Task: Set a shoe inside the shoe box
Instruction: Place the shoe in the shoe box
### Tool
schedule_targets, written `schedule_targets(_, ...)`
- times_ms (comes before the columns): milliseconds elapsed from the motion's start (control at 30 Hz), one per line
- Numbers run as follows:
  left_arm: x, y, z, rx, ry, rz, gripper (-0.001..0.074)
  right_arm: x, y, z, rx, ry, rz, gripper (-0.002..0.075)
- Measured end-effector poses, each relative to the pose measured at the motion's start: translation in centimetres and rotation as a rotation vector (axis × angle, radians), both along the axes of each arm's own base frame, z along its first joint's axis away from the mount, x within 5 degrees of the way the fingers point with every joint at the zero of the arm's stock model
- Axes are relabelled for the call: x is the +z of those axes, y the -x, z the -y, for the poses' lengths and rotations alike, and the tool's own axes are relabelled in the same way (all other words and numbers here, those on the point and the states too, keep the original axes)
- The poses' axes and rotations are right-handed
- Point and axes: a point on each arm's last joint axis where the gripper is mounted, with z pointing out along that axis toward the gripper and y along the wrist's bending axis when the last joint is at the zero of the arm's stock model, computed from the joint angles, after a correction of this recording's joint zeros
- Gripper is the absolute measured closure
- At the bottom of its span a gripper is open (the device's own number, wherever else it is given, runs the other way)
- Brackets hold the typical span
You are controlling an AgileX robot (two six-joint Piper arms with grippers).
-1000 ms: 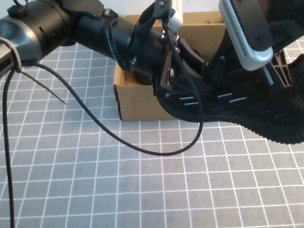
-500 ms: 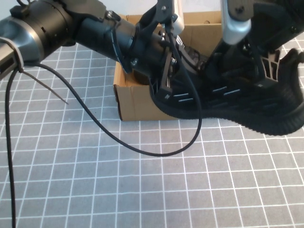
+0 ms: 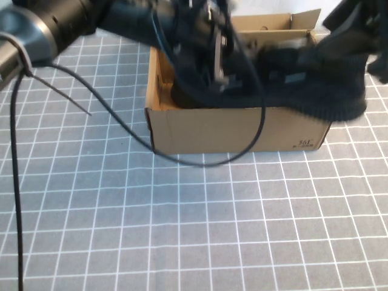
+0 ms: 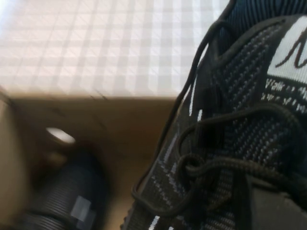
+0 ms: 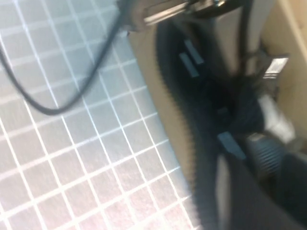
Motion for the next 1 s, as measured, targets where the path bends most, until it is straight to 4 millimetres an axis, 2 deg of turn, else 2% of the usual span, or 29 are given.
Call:
schedule_targets(100,2.1,-0.4,0.0,0.052,0.043,0.061,0.0715,1.2,1.5,0.8,-0.061,-0.05,0.003,0.0665)
schedule_targets(233,2.4,-1.1,-0.2,0.108,0.026,0.123,0.0716,2.1,2.6,1.8,-0.161,-0.081,0.011,0.0727)
schedule_targets(433,0.6,-3.0,0.1,0.188,0.012,0.151,0.0716,2.3,3.9,2.8,-0.255,-0.114,-0.006,0.074)
schedule_targets(767,-3.7,-5.7,0.8,0.246,-0.022,0.125,0.0716,-0.6,6.3,3.9,-0.278,-0.084,-0.091,0.0741)
schedule_targets(1000,-5.8,-6.4,1.2,0.243,-0.046,0.091,0.0716,0.0,8.4,4.7,-0.277,-0.116,-0.058,0.0742)
